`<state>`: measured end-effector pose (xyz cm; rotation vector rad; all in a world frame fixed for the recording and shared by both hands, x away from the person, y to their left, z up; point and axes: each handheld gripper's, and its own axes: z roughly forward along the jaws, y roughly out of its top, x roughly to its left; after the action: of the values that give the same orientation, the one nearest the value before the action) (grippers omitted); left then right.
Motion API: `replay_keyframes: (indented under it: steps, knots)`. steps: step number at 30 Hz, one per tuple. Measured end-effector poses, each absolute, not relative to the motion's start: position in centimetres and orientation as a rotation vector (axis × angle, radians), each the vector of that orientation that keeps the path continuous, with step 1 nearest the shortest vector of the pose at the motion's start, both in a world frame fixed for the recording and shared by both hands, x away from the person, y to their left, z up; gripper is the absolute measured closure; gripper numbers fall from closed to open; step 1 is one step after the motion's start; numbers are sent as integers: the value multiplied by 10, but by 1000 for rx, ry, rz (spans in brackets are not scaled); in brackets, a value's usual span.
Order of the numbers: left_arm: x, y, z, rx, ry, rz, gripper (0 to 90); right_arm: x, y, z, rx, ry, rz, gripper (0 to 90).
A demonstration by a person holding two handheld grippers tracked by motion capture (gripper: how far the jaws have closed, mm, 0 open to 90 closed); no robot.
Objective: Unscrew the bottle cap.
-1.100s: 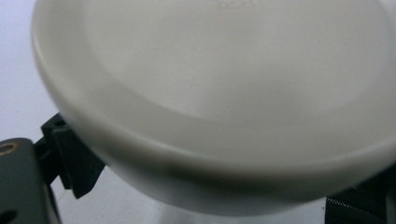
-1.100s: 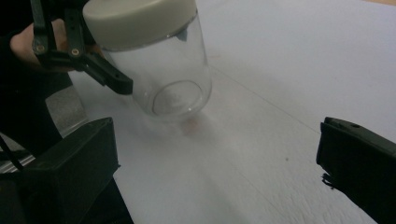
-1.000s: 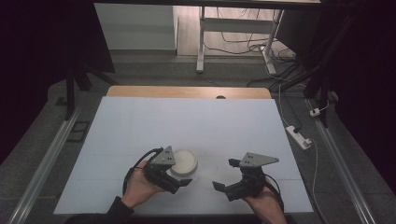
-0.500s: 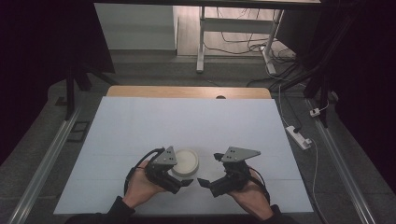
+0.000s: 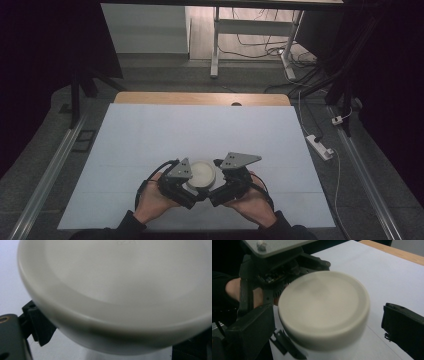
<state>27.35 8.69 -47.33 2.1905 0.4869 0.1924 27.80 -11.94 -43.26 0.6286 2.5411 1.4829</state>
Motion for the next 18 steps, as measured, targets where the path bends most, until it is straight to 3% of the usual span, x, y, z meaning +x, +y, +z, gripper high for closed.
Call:
replay_keyframes:
  steps: [18]
  knots:
    - [273, 84, -472, 2183, 434, 134, 75, 279, -108, -438, 516, 2534, 1518, 72]
